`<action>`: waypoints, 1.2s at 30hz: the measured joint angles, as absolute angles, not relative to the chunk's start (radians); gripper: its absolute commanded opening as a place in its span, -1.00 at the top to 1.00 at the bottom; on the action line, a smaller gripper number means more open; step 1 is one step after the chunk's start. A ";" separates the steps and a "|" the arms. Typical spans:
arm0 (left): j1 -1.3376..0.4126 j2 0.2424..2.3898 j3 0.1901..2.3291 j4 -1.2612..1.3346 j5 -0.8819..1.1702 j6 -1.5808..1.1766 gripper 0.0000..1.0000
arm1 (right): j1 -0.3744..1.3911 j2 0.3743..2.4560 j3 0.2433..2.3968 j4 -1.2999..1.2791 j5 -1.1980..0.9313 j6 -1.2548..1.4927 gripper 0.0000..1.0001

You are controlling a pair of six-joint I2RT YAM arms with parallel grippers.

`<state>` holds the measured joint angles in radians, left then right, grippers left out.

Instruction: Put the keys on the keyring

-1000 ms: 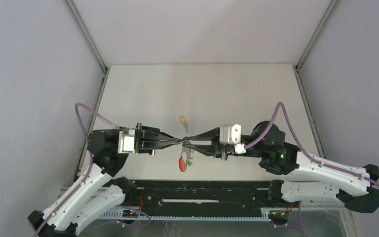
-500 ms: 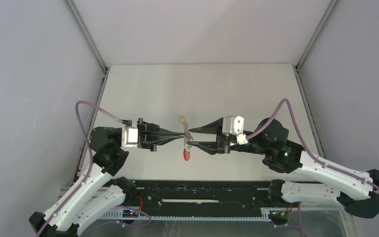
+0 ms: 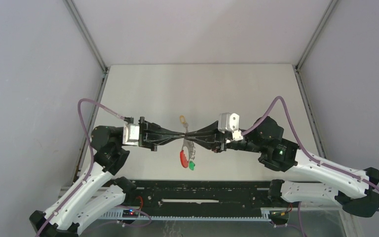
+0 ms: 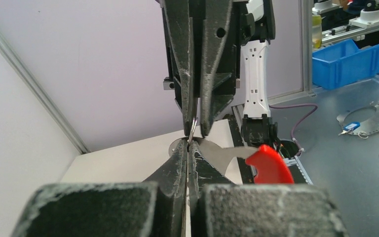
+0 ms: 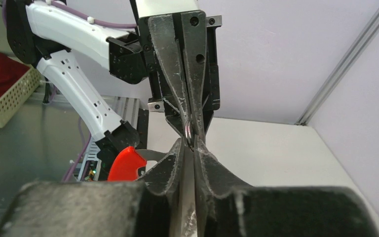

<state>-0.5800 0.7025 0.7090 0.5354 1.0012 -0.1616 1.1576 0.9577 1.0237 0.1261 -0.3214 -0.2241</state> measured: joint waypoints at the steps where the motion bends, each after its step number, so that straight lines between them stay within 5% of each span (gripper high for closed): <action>1: -0.580 0.702 0.709 0.536 1.004 -0.162 0.99 | 1.155 0.958 1.024 0.129 -0.323 -0.219 0.87; 4: -0.580 0.702 0.709 0.533 1.016 -0.160 0.93 | 1.145 0.958 1.024 0.134 -0.327 -0.205 1.00; 7: -0.580 0.702 0.709 0.518 1.025 -0.153 0.50 | 1.138 0.958 1.024 0.128 -0.331 -0.189 1.00; 11: -0.580 0.694 0.709 0.440 1.029 -0.103 0.43 | 1.132 0.958 1.024 0.084 -0.334 -0.170 1.00; 27: -0.580 0.685 0.709 0.246 1.073 0.035 0.64 | 1.134 0.982 1.052 -0.065 -0.331 -0.173 1.00; 36: -0.579 0.684 0.710 0.210 1.108 0.071 0.99 | 1.139 0.986 1.058 -0.094 -0.332 -0.177 1.00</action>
<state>-0.5789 0.6838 0.7097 0.2096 1.1080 0.0708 1.1393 0.9855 1.0580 -0.0937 -0.3321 -0.1768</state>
